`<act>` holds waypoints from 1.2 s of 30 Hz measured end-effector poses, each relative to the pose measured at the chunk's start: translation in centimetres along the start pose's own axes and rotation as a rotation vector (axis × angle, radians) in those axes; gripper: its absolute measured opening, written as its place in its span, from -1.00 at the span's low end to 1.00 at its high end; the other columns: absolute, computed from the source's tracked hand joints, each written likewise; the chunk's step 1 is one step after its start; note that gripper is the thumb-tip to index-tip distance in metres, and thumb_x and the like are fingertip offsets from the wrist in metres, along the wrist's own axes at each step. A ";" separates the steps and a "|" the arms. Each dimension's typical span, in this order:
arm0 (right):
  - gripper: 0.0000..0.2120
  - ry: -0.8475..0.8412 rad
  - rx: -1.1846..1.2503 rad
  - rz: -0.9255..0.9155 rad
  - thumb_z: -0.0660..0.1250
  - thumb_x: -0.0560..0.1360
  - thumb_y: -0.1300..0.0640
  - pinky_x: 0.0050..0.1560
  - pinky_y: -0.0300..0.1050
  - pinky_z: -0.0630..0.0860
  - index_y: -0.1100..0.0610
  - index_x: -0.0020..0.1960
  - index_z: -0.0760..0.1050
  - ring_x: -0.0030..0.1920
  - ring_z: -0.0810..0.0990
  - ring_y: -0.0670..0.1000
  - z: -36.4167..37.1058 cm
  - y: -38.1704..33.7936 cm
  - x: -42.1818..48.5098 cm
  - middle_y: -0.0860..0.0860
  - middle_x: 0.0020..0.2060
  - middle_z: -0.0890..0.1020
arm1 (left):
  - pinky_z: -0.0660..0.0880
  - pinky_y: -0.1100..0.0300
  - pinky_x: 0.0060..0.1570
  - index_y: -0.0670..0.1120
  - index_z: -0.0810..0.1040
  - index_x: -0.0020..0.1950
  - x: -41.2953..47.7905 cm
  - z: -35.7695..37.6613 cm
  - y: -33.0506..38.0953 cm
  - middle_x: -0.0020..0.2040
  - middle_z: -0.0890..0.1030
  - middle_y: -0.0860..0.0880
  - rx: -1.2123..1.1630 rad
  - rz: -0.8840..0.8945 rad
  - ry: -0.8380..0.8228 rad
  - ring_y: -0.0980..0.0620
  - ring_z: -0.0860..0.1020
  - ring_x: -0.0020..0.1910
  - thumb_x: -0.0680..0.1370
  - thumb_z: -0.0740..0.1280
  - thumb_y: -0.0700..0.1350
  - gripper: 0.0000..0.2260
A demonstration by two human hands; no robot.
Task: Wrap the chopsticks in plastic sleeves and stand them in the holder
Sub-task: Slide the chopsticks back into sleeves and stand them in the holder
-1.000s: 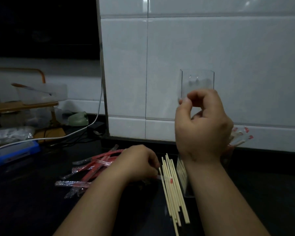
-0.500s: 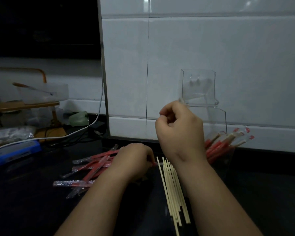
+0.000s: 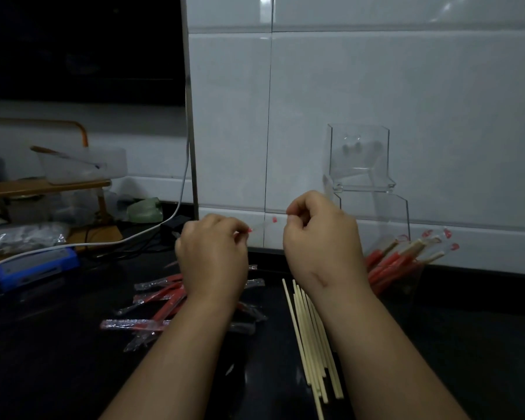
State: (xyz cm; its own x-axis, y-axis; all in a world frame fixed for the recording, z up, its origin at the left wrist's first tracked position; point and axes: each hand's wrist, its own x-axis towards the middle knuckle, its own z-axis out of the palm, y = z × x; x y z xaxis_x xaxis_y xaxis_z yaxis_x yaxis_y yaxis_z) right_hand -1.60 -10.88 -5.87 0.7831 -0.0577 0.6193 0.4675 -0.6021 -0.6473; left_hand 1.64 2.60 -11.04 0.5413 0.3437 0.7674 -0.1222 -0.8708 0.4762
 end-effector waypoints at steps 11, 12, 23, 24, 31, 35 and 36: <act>-0.87 -0.764 -0.574 0.234 0.32 0.49 0.28 -0.09 -0.10 0.45 0.24 0.03 0.56 -0.01 0.60 0.18 3.3 1.1 -0.6 0.18 0.07 0.62 | 0.41 0.06 -0.14 -0.02 0.70 -0.02 0.1 -0.3 -0.1 -0.15 0.52 0.02 -0.095 -0.099 0.106 -0.09 0.49 -0.10 0.51 0.44 -0.10 -0.92; -0.80 -0.765 -0.575 0.247 0.32 0.50 0.27 -0.07 -0.09 0.45 0.25 0.12 0.56 0.08 0.60 0.19 3.3 1.4 -0.9 0.18 0.11 0.61 | 0.42 0.06 -0.14 -0.02 0.71 -0.03 0.1 -0.3 -0.1 -0.15 0.55 0.00 -0.102 -0.087 0.108 -0.10 0.50 -0.10 0.50 0.45 -0.11 -0.92; -0.61 -0.833 -0.635 0.379 0.33 0.54 0.23 0.18 0.00 0.48 0.24 0.35 0.46 0.28 0.52 0.19 5.0 3.4 -0.5 0.19 0.31 0.50 | 0.41 0.09 -0.19 -0.03 0.69 -0.12 0.0 0.0 0.0 -0.18 0.56 0.00 -0.144 0.009 0.092 -0.09 0.54 -0.16 0.46 0.50 -0.14 -0.96; -0.62 -0.821 -0.625 0.384 0.34 0.53 0.24 0.17 0.00 0.49 0.24 0.34 0.46 0.26 0.52 0.20 5.0 3.6 -0.4 0.20 0.30 0.51 | 0.41 0.09 -0.19 -0.03 0.69 -0.12 0.0 0.0 0.0 -0.18 0.57 0.00 -0.144 0.012 0.092 -0.09 0.54 -0.16 0.46 0.50 -0.15 -0.96; -0.64 -0.777 -0.612 0.372 0.33 0.53 0.24 0.17 0.00 0.49 0.22 0.32 0.49 0.27 0.53 0.20 5.2 4.1 -0.3 0.18 0.29 0.52 | 0.37 0.13 -0.21 -0.03 0.67 -0.13 -0.1 0.0 0.0 -0.19 0.55 0.04 -0.156 0.017 0.086 -0.06 0.53 -0.18 0.47 0.49 -0.15 -0.96; -0.67 -0.742 -0.607 0.368 0.33 0.52 0.24 0.16 0.00 0.50 0.22 0.28 0.52 0.25 0.54 0.20 5.1 4.1 -0.5 0.18 0.26 0.55 | 0.36 0.14 -0.22 -0.02 0.67 -0.14 -0.1 -0.1 0.3 -0.20 0.50 0.09 -0.155 0.020 0.077 -0.05 0.53 -0.19 0.47 0.49 -0.15 -0.96; -0.67 -0.731 -0.606 0.361 0.33 0.52 0.24 0.16 -0.01 0.50 0.22 0.28 0.52 0.25 0.55 0.19 5.0 4.1 -0.6 0.18 0.25 0.55 | 0.36 0.14 -0.22 -0.02 0.67 -0.14 -0.1 -0.1 0.3 -0.20 0.49 0.10 -0.155 0.018 0.074 -0.05 0.53 -0.19 0.47 0.49 -0.15 -0.96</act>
State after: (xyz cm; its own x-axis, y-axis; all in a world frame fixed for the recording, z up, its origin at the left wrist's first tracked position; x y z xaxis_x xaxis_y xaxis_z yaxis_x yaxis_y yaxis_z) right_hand 1.92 -9.31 -11.14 0.9904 0.0629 -0.1234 0.0258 -0.9592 -0.2816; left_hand 1.47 2.33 -10.95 0.4757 0.3585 0.8032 -0.2617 -0.8141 0.5184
